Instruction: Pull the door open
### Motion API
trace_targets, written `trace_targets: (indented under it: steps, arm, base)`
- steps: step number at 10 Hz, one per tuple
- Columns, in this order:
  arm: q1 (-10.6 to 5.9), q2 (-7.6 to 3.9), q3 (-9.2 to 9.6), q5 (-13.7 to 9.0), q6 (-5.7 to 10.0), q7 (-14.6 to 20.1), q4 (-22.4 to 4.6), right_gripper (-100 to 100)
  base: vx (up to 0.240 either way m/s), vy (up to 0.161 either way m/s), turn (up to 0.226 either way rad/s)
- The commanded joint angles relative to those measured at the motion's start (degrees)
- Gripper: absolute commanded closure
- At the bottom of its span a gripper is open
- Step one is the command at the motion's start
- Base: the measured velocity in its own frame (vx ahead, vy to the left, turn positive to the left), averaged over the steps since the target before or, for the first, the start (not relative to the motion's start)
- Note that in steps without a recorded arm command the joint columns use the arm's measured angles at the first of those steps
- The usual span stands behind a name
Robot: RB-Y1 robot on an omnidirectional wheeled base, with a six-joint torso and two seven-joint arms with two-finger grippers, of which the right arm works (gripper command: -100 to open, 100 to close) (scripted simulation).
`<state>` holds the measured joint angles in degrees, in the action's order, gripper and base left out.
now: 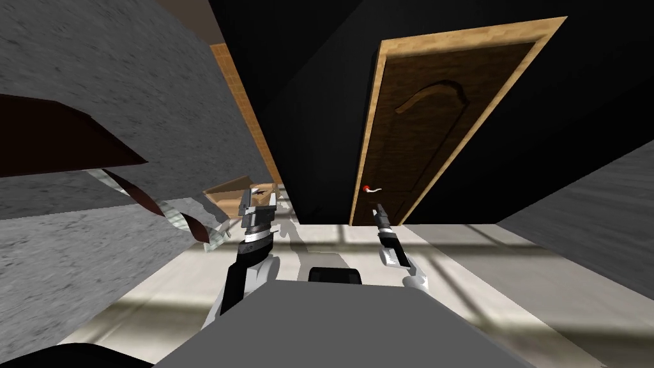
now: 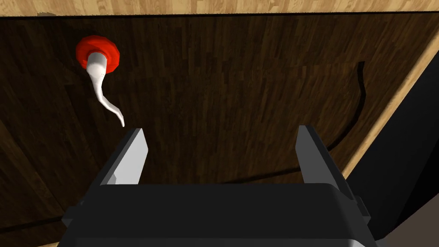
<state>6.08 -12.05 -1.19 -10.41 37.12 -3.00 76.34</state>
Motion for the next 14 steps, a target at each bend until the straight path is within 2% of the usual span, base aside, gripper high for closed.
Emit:
trace_targets:
  steps: [1, 8, 14]
  arm:
    - [-0.84, -0.03, 0.02, -0.3, 0.22, -0.1, -1.7, -100]
    - [-6.06, -2.24, 0.15, -3.7, 0.72, -0.3, -13.9, -100]
    - [-9.98, -3.84, 0.25, -6.3, 1.09, -0.5, -23.1, -100]
  base:
    - [0.037, -0.066, 0.045]
    - [0.052, -0.106, 0.120]
    - [0.045, -0.104, 0.103]
